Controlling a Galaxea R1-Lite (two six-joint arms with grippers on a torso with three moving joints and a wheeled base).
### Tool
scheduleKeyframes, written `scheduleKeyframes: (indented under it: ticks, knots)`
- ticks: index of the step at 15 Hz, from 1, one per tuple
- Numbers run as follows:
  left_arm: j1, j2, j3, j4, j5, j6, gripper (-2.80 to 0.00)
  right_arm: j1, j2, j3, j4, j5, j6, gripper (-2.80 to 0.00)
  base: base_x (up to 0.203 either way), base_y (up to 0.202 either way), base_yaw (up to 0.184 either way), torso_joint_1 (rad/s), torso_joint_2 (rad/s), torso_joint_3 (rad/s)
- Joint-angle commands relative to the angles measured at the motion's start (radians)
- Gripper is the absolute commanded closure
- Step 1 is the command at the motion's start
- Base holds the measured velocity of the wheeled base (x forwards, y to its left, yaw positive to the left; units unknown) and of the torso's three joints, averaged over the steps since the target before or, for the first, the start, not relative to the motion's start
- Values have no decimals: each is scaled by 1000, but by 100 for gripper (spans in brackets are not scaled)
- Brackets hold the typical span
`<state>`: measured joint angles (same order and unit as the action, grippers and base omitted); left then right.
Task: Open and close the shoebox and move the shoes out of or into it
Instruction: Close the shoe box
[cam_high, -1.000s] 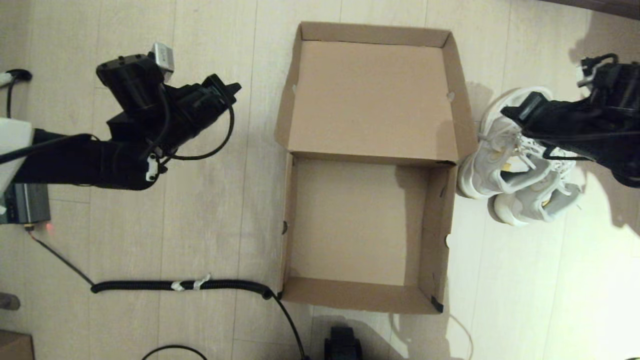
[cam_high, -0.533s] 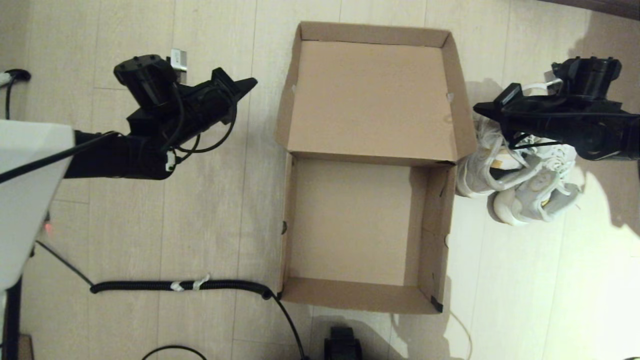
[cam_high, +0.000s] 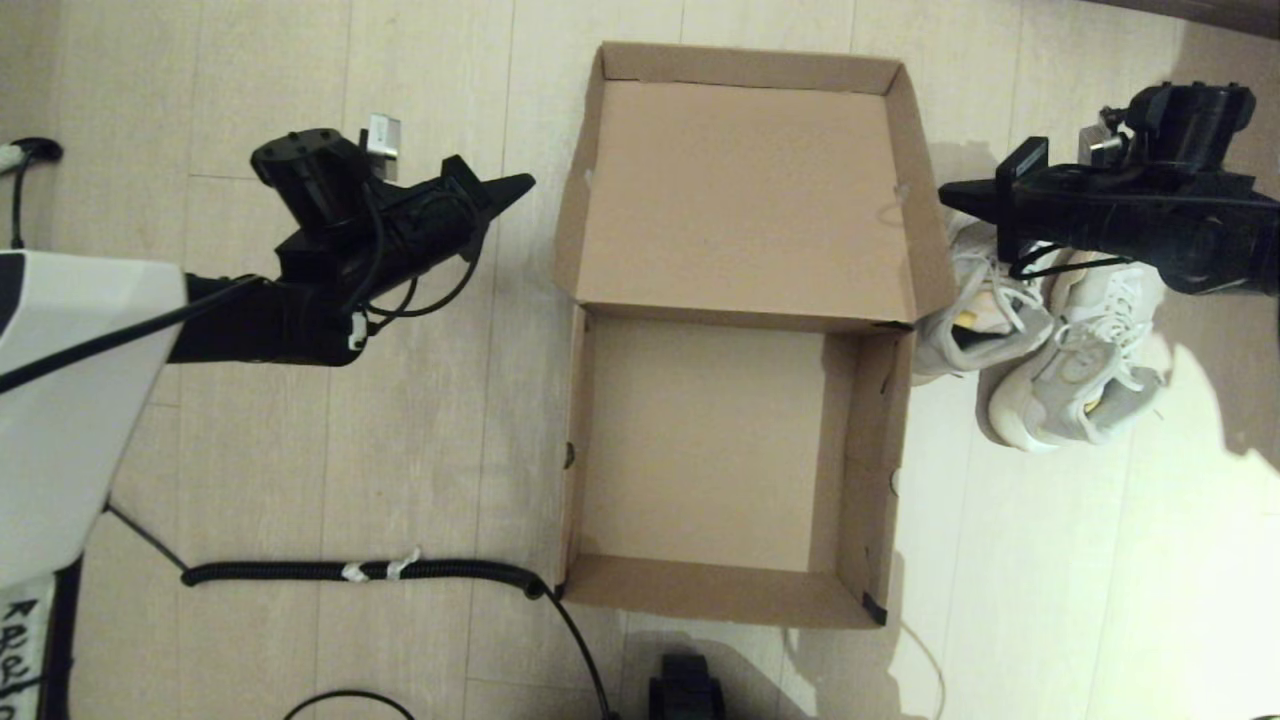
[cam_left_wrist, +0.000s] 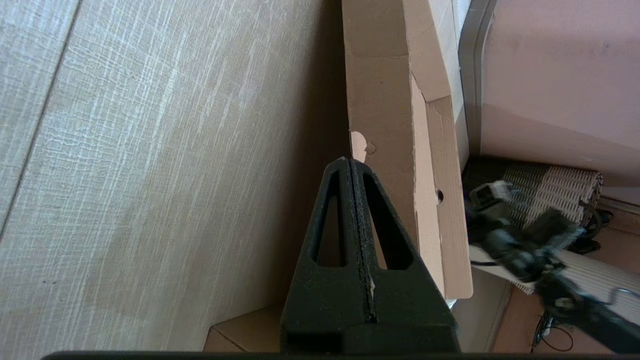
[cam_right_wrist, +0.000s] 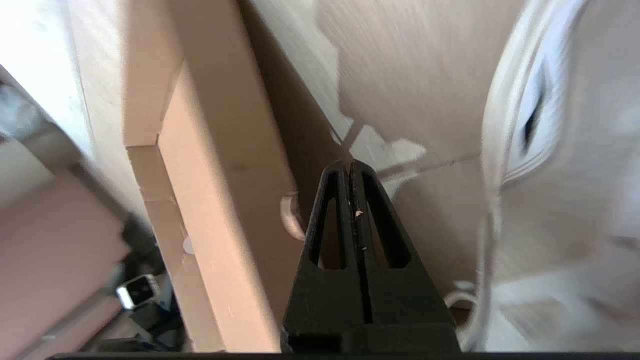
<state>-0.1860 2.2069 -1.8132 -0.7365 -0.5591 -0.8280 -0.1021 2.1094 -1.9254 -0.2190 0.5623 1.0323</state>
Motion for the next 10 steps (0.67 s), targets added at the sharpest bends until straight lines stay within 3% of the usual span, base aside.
scheduleKeyframes:
  ticks: [1, 3, 10]
  knots:
    - [1, 2, -4, -2, -2, -5, 0, -19, -63, 2, 29, 2, -46, 0, 0, 0, 0, 0, 0, 0]
    - [-1, 9, -10, -1, -9, -5, 0, -35, -101, -7, 118, -7, -130, 0, 0, 0, 0, 0, 0, 0]
    - [-9, 88, -106, -10, -10, -5, 0, 17, 2, -19, 32, 2, -122, 0, 0, 0, 0, 0, 0, 0]
